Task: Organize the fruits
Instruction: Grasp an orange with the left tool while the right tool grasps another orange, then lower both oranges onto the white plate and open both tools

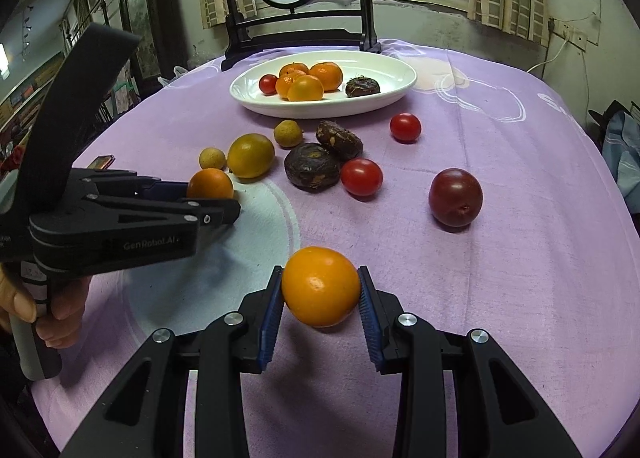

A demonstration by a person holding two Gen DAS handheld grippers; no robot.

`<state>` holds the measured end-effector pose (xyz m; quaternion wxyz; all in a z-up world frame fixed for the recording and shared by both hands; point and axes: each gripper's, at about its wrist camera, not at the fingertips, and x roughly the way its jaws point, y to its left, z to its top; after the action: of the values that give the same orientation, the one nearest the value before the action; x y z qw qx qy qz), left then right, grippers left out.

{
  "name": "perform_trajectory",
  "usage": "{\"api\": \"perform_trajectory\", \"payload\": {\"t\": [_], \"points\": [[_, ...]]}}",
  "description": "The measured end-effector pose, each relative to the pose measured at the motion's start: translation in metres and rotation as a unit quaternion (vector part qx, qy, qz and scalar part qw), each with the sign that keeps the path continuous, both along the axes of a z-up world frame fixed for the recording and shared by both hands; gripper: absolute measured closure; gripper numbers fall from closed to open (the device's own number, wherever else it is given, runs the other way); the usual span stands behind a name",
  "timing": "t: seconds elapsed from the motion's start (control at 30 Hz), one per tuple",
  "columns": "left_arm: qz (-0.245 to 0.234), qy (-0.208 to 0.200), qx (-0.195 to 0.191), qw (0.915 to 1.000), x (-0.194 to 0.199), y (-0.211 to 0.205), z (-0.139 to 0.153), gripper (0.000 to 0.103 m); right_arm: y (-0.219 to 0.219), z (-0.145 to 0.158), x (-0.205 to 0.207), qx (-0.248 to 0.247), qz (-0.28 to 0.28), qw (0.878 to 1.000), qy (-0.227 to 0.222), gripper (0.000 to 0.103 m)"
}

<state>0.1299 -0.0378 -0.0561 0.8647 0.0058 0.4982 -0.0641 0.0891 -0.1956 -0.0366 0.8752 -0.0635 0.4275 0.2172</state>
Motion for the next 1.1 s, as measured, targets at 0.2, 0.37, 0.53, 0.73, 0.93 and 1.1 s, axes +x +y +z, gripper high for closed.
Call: {"api": "perform_trajectory", "payload": {"t": [0.2,0.37,0.53,0.73,0.93,1.1], "points": [[-0.017,-0.006,-0.005,0.9998,-0.016,0.004,0.005,0.064,0.001,0.0,-0.001,0.0,-0.001,1.0,-0.004,0.066],[-0.032,-0.035,-0.018,0.9987,-0.029,0.016,0.032,0.064,-0.001,0.006,-0.001,0.008,-0.012,1.0,-0.013,0.067],[-0.034,-0.069,-0.027,0.9967,-0.022,0.033,0.069,0.064,0.005,0.035,-0.001,0.021,-0.011,0.998,-0.054,0.067],[-0.009,-0.077,-0.034,0.9964,0.033,0.048,0.087,0.064,0.024,0.073,0.037,0.006,0.003,0.996,-0.09,0.067],[0.043,-0.053,-0.034,0.9971,0.113,0.063,0.067,0.064,0.05,0.069,0.111,-0.008,0.003,0.998,-0.066,0.067],[0.06,-0.026,-0.032,0.9974,0.154,0.069,0.043,0.064,0.067,0.043,0.154,-0.028,0.004,0.999,-0.035,0.067]]}}
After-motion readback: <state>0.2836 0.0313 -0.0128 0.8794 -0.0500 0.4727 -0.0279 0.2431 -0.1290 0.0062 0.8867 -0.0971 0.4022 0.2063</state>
